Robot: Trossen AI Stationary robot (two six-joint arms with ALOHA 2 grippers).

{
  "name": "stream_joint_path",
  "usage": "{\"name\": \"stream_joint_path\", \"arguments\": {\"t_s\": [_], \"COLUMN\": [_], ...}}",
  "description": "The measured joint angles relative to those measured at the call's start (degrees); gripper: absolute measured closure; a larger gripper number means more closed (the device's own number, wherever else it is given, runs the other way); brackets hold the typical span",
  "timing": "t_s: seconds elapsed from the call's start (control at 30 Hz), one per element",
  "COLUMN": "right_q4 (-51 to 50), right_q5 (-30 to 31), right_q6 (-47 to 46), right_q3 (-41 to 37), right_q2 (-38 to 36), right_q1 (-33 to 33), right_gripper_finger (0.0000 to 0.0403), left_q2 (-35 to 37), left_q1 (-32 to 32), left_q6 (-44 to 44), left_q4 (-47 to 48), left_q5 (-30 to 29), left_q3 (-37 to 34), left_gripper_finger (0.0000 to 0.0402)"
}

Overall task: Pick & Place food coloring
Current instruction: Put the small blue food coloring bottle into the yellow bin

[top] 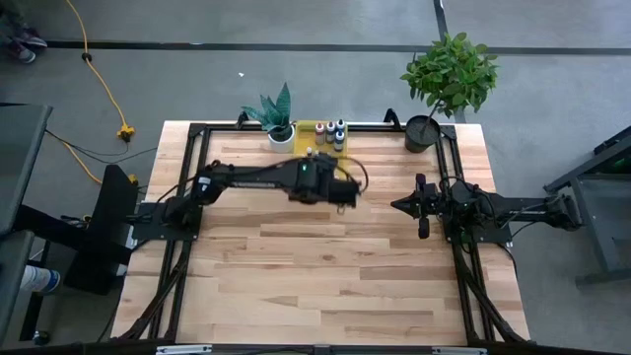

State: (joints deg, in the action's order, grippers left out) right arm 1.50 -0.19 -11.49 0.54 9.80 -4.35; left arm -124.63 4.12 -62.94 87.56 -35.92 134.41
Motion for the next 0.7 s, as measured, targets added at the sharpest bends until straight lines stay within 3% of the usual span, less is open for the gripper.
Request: {"name": "stream_joint_path", "arguments": {"t_s": [0.17, 0.3, 0.47, 0.6, 0.7], "right_q4": [0.00, 0.00, 0.00, 0.00, 0.01], "right_q5": [0.00, 0.00, 0.00, 0.00, 0.01], "right_q6": [-0.01, -0.02, -0.01, -0.02, -0.01], "right_q3": [-0.01, 0.00, -0.01, -0.02, -0.01], "right_q2": [-0.02, -0.02, -0.01, 0.00, -0.02], "right_q1": [0.00, -0.01, -0.01, 0.01, 0.00], "right_gripper_finger": [0.0402, 0.0402, 0.0402, 0.0402, 0.0402], "left_q2": [1.37, 7.36, 19.01, 25.75, 26.78], "left_q1": [-4.05, -5.55, -7.24, -9.09, -11.05], "left_q6": [5.06, 7.37, 12.31, 24.87, 29.82], "left_q4": [-1.02, -4.51, -20.41, -43.08, -51.78], "left_q5": [-0.95, -3.04, -1.55, 7.70, 13.16], "left_q3": [-1.88, -8.91, -29.70, -48.43, -56.48], "left_gripper_finger": [0.0365, 0.0365, 0.0365, 0.0365, 0.0365]}}
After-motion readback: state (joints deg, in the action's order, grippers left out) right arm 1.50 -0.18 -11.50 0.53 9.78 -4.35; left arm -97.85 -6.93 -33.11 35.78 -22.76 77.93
